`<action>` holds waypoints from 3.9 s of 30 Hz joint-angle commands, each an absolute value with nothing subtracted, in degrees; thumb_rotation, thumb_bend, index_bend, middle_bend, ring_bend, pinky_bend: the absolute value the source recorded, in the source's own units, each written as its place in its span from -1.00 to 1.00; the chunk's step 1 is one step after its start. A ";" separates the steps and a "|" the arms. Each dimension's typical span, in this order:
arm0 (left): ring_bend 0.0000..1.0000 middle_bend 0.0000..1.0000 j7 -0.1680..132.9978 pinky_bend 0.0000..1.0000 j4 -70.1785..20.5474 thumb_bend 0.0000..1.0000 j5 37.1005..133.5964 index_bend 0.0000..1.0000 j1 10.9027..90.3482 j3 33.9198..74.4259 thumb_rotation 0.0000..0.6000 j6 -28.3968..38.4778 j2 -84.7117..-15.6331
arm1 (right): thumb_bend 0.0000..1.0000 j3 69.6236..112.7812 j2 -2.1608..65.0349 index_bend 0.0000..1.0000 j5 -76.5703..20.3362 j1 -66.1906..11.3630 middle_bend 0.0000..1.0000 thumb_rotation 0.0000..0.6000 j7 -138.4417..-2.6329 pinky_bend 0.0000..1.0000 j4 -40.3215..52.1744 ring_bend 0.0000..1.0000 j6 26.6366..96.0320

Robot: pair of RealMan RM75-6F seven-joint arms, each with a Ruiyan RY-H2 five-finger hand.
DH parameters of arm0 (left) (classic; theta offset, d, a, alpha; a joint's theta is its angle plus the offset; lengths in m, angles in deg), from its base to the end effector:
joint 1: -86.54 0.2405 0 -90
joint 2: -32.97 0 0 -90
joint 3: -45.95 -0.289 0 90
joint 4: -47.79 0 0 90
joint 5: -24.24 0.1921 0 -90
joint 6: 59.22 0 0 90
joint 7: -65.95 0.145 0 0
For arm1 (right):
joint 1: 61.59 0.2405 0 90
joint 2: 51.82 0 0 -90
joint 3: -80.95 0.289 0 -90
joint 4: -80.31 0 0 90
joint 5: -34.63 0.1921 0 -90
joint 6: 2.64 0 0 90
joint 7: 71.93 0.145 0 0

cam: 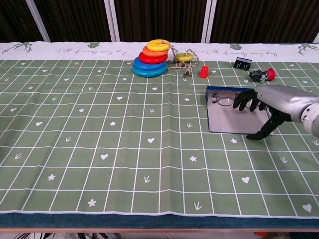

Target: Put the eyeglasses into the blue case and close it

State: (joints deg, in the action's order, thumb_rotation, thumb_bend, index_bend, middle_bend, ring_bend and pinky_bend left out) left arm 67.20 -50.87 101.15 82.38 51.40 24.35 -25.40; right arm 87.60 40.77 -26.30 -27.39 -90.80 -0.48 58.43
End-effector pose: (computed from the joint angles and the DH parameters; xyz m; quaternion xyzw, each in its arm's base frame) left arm -0.3374 0.1847 0.2251 -0.5429 -0.4166 -0.3642 0.6318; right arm -0.2369 -0.3290 -0.0114 0.6899 -0.4406 0.3368 0.4652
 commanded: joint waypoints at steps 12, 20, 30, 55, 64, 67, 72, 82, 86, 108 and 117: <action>-1.00 -0.99 67.21 -1.00 -50.92 -0.38 101.11 -0.62 82.44 51.44 1.00 24.44 -25.42 | -0.34 88.68 42.68 -0.31 -26.31 -27.72 -0.34 1.00 -89.94 -0.43 2.81 -0.39 57.10; -1.00 -0.99 67.13 -1.00 -50.88 -0.38 101.15 -0.62 82.48 51.48 1.00 24.54 -25.42 | -0.34 88.89 42.53 -0.31 -26.16 -27.74 -0.36 1.00 -90.20 -0.43 2.98 -0.40 56.13; -1.00 -0.99 67.21 -1.00 -50.86 -0.38 101.08 -0.62 82.50 51.52 1.00 24.57 -25.47 | -0.34 88.80 41.71 -0.32 -25.37 -27.52 -0.41 1.00 -90.57 -0.43 3.15 -0.43 53.79; -1.00 -0.99 67.52 -1.00 -50.90 -0.38 101.02 -0.62 82.52 51.49 1.00 24.50 -25.50 | -0.06 88.63 42.42 -0.28 -27.50 -27.99 -0.40 1.00 -89.24 -0.43 5.30 -0.43 53.47; -1.00 -0.99 67.66 -1.00 -50.99 -0.38 100.99 -0.62 82.52 51.43 1.00 24.40 -25.45 | 0.03 88.97 42.18 -0.25 -28.25 -28.11 -0.38 1.00 -88.23 -0.43 5.45 -0.41 53.52; -1.00 -0.99 67.69 -1.00 -51.02 -0.38 100.98 -0.62 82.51 51.43 1.00 24.37 -25.44 | 0.09 89.30 42.23 -0.22 -28.40 -28.09 -0.37 1.00 -87.89 -0.43 5.56 -0.40 53.69; -1.00 -0.99 67.64 -1.00 -51.06 -0.38 101.00 -0.62 82.55 51.43 1.00 24.46 -25.42 | 0.15 89.97 42.57 -0.21 -28.29 -27.91 -0.36 1.00 -87.39 -0.43 6.10 -0.39 53.67; -1.00 -0.99 67.63 -1.00 -51.08 -0.38 101.03 -0.62 82.55 51.38 1.00 24.38 -25.40 | 0.21 91.04 43.01 -0.19 -28.32 -27.26 -0.36 1.00 -87.23 -0.43 6.60 -0.39 53.56; -1.00 -0.99 67.64 -1.00 -51.09 -0.38 101.05 -0.62 82.55 51.37 1.00 24.37 -25.40 | 0.19 91.90 43.28 -0.19 -28.18 -26.68 -0.35 1.00 -87.12 -0.43 7.04 -0.39 53.48; -1.00 -0.99 67.51 -1.00 -51.36 -0.38 100.91 -0.61 82.59 51.29 1.00 24.17 -25.26 | 0.01 96.15 44.15 0.04 -23.85 -23.06 -0.40 1.00 -88.56 -0.43 8.53 -0.41 51.47; -1.00 -0.99 67.51 -1.00 -51.44 -0.38 100.84 -0.60 82.61 51.32 1.00 24.21 -25.25 | 0.02 96.15 44.09 0.07 -23.01 -22.67 -0.40 1.00 -88.88 -0.43 8.23 -0.41 51.27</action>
